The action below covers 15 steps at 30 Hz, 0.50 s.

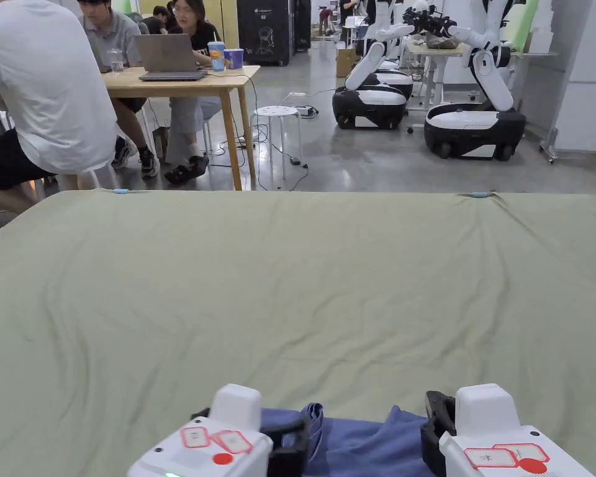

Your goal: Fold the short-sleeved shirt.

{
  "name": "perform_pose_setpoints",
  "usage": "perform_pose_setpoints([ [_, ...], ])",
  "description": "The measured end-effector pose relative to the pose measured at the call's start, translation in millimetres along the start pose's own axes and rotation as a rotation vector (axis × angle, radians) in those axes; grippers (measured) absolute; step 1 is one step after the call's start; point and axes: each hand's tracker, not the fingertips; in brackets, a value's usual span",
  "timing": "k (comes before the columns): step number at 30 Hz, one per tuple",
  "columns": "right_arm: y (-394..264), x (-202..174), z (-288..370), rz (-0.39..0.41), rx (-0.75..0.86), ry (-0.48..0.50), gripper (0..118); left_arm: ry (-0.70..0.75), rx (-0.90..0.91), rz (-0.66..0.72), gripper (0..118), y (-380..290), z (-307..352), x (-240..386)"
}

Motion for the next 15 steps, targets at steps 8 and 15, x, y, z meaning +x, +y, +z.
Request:
perform_pose_setpoints([
  [8, -10, -1, -7, -0.043, -0.019, 0.021, 0, 0.010, -0.166, 0.225, 7, -18, -31, -33],
  [15, -14, 6, -4, -0.059, -0.033, 0.001, 0, -0.195, -0.296, 0.210, 0, -42, -68, 15],
])
